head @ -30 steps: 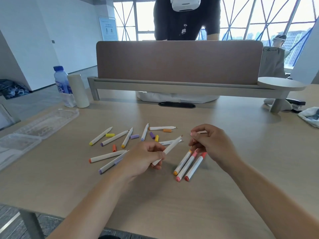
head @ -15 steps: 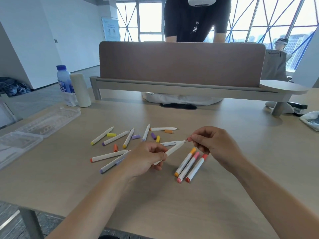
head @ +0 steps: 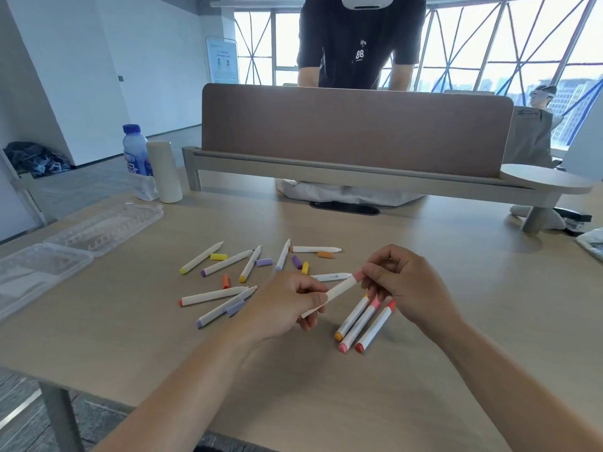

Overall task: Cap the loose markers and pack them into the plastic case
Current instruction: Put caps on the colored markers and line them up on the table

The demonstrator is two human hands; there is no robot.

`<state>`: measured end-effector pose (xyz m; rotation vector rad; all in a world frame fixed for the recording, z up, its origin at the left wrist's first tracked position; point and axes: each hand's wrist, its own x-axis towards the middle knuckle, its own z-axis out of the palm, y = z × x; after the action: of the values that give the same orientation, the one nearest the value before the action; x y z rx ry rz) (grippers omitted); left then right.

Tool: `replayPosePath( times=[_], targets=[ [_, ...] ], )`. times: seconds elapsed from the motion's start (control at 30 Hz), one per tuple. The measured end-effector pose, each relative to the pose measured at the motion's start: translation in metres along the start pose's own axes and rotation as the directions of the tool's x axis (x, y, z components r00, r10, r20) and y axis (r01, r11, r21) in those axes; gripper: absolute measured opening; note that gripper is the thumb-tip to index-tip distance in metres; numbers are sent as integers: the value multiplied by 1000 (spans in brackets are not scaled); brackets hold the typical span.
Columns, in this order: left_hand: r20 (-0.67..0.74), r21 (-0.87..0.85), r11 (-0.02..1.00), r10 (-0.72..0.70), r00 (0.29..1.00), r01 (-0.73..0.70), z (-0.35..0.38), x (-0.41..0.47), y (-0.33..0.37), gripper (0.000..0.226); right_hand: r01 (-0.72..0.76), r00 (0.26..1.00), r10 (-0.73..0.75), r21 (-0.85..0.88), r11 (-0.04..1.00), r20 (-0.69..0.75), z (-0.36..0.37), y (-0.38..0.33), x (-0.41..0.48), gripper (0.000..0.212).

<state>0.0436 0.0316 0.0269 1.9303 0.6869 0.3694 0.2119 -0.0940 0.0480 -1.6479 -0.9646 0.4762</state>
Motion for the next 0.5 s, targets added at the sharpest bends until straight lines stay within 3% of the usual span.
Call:
replayPosePath(
  times=[0.17, 0.37, 0.5],
  targets=[
    [4, 83, 997, 4, 1000, -5, -1, 1, 0, 12, -27, 999, 27, 12, 1000, -22, 6, 5, -3, 13],
    [48, -15, 998, -58, 997, 59, 2, 4, -3, 11, -50, 999, 50, 22, 999, -2, 8, 2, 9, 10],
    [47, -48, 998, -25, 999, 27, 0, 7, -5, 14, -58, 998, 58, -26, 998, 24, 1, 6, 23, 10]
  ],
)
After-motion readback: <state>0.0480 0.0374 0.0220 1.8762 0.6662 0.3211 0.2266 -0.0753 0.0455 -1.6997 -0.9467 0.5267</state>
